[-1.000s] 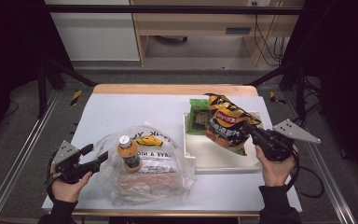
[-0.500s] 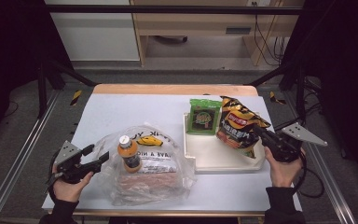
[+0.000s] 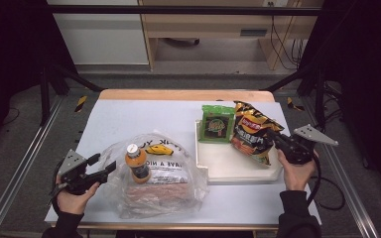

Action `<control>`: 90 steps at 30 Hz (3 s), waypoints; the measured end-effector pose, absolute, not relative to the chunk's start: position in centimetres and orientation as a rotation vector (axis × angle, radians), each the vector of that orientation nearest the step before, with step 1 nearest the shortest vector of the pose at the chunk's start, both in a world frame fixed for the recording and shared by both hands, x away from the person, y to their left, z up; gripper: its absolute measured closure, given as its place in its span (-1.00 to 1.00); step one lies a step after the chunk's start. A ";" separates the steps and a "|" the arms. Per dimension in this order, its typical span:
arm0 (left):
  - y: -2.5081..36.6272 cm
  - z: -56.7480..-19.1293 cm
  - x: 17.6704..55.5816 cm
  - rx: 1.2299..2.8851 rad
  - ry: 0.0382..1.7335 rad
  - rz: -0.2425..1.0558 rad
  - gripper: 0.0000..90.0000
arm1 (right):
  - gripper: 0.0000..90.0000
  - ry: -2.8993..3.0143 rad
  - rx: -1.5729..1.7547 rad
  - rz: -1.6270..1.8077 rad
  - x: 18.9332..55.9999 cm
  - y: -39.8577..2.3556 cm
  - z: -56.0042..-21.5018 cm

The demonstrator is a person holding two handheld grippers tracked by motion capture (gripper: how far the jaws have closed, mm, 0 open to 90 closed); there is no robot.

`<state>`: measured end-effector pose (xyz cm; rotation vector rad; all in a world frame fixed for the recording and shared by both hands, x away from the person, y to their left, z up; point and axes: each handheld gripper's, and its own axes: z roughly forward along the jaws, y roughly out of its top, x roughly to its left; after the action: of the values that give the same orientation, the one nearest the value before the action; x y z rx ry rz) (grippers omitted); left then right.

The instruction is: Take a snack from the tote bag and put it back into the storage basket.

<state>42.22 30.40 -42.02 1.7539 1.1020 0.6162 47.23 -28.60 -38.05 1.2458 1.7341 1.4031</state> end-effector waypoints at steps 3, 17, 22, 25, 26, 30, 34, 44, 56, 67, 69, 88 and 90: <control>30.4 -42.1 42.3 1.754 1.103 0.615 -0.29 | 0.97 1.725 1.262 1.398 48.0 -28.7 -38.5; 30.4 -42.2 42.4 1.757 1.107 0.610 -0.29 | 0.76 1.626 1.331 1.290 50.6 -29.4 -38.8; 30.4 -42.3 42.4 1.762 1.107 0.608 -0.29 | 0.43 1.583 1.363 1.254 51.2 -29.6 -39.1; 30.4 -42.3 42.4 1.760 1.108 0.608 -0.29 | 0.19 1.579 1.374 1.243 50.8 -29.7 -39.0; 30.4 -42.3 42.4 1.760 1.108 0.608 -0.29 | 0.12 1.582 1.374 1.242 50.6 -29.7 -38.9; 30.5 -42.3 42.4 1.758 1.113 0.607 -0.29 | -0.02 1.577 1.367 1.226 49.2 -29.5 -38.4; 30.5 -42.3 42.4 1.758 1.112 0.610 -0.29 | -0.02 1.585 1.366 1.208 47.9 -29.2 -38.5; 30.7 -42.3 42.4 1.754 1.120 0.613 -0.27 | 1.00 1.653 1.426 1.196 47.9 -27.5 -39.8; 30.5 -42.6 42.6 1.767 1.124 0.608 -0.26 | 1.00 1.587 1.546 1.038 51.9 -27.5 -40.4; 30.3 -42.8 42.6 1.778 1.118 0.599 -0.26 | 0.82 1.591 1.563 1.066 53.2 -28.0 -40.4; 30.3 -42.8 42.6 1.777 1.118 0.599 -0.26 | 0.76 1.591 1.563 1.073 53.2 -28.0 -40.4; 30.7 -41.5 41.9 1.735 1.096 0.624 -0.26 | 0.10 1.635 1.336 1.295 47.6 -26.1 -38.1; 30.7 -41.3 41.8 1.729 1.090 0.626 -0.26 | 0.07 1.643 1.315 1.323 47.0 -25.8 -38.1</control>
<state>41.77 30.66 -41.30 1.7286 1.0904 0.6259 46.97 -25.82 -38.12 1.3154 1.6435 1.3229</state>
